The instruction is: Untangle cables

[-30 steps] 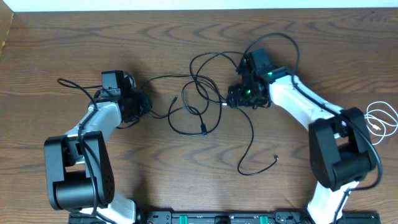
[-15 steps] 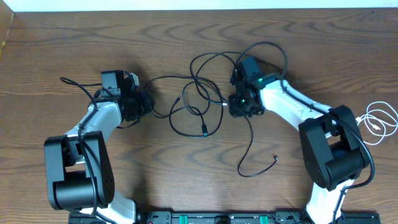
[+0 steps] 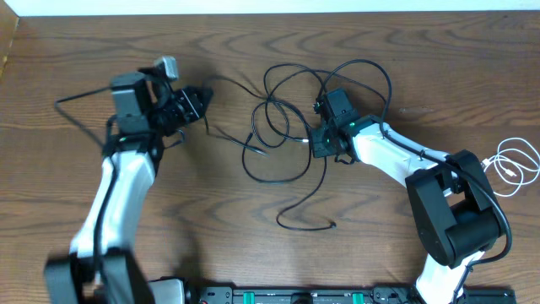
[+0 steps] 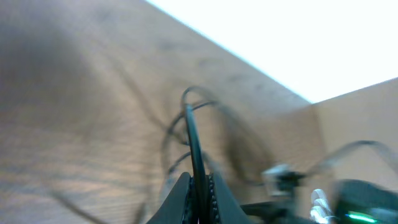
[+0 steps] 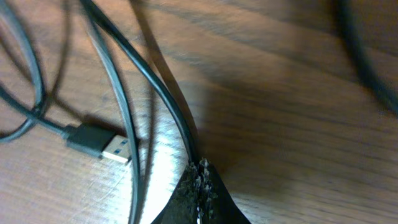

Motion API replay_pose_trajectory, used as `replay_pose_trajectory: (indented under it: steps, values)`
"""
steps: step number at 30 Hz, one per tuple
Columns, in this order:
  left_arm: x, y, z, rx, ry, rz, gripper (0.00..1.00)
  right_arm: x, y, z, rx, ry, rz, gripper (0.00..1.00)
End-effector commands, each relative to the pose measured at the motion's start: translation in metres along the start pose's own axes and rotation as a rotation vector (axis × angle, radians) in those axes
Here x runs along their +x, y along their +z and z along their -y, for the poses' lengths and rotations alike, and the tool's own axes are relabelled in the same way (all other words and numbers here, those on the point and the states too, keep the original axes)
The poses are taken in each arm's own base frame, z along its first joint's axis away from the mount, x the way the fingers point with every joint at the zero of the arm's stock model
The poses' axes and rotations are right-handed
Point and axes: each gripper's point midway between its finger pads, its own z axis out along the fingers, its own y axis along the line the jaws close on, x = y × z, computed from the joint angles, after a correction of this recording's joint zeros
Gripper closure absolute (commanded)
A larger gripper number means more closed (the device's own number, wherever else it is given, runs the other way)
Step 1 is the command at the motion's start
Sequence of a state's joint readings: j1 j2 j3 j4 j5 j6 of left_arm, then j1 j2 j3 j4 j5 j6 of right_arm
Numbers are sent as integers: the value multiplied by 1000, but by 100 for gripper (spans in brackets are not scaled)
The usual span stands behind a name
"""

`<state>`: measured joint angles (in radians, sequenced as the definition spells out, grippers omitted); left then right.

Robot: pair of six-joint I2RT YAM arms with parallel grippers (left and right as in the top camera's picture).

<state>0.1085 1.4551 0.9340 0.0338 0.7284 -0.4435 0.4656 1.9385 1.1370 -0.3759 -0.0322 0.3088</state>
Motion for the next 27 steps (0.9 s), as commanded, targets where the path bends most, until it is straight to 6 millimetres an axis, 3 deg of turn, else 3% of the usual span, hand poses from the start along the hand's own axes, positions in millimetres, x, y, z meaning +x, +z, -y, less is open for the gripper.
replay_pose_trajectory:
  steps: [1, 4, 10, 15, 24, 27]
  values:
    - [-19, -40, 54, 91, 42, 71, 92, 31, 18, 30, 150, 52, -61, 99]
    - [-13, -72, 78, 89, 63, 98, 92, 28, 19, 29, 147, 53, -51, 99]
    - [-8, -120, 76, -83, 53, 211, 92, 27, 18, 32, 162, 70, -44, 99]
    - [-31, -177, 99, -139, 139, 460, 92, 26, 18, 34, 170, 73, -41, 99]
    - [-75, -306, 168, -64, 225, 1054, 92, 26, 18, 34, 170, 73, -40, 99]
    - [-84, -333, 172, -80, 208, 1186, 92, 26, 18, 34, 170, 73, -39, 99]
